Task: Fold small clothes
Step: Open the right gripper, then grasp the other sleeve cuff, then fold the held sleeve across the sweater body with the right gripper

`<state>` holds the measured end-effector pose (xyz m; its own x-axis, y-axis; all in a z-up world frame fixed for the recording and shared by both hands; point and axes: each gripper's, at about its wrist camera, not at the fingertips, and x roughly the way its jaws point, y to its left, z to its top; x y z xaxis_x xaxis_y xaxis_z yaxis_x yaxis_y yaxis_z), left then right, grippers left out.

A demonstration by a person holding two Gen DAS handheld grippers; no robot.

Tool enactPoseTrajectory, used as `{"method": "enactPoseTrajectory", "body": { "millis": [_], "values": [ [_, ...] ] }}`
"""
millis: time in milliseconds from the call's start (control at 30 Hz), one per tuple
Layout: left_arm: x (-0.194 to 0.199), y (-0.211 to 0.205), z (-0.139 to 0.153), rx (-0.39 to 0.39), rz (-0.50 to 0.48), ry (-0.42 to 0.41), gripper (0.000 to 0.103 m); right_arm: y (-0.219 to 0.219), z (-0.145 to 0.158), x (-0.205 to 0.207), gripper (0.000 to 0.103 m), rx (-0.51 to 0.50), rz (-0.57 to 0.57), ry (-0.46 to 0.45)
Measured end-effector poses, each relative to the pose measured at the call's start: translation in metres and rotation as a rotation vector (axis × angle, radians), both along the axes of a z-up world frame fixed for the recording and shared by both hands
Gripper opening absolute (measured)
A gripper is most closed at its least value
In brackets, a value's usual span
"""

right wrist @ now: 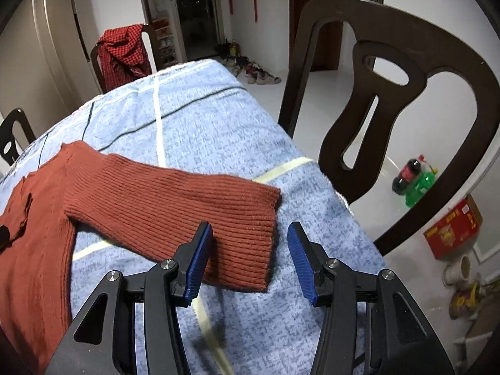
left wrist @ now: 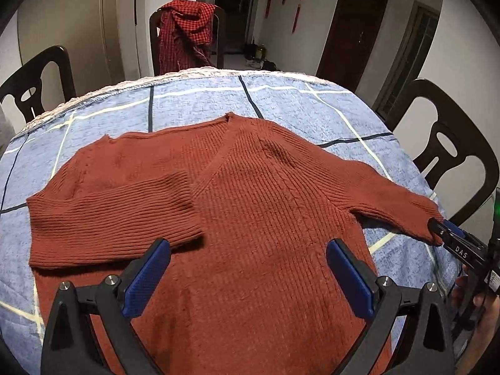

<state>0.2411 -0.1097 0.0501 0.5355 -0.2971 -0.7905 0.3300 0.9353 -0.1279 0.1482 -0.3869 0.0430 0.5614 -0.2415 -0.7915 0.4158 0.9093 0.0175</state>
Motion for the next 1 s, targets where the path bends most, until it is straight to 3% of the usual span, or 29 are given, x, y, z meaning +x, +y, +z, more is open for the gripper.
{"method": "enactPoseTrajectory", "body": {
  "millis": [333, 400, 467, 600, 1000],
  "values": [
    [0.005, -0.013, -0.013, 0.024, -0.023, 0.025, 0.101, 0.005, -0.001, 0.005, 0.052, -0.019, 0.015, 0.009],
    [0.006, -0.013, -0.015, 0.026, -0.021, 0.030, 0.101, 0.005, -0.001, 0.006, 0.045, -0.009, 0.016, -0.001],
    [0.006, -0.013, -0.016, 0.026, -0.025, 0.033, 0.101, 0.005, -0.001, 0.007, 0.022, -0.003, 0.020, -0.005],
    [0.007, -0.011, -0.018, 0.026, -0.023, 0.039, 0.101, 0.005, 0.001, 0.008, 0.010, 0.020, 0.027, -0.015],
    [0.008, -0.002, -0.017, 0.011, -0.012, 0.040, 0.101, 0.021, 0.035, 0.012, 0.006, 0.112, 0.124, -0.156]
  ]
}}
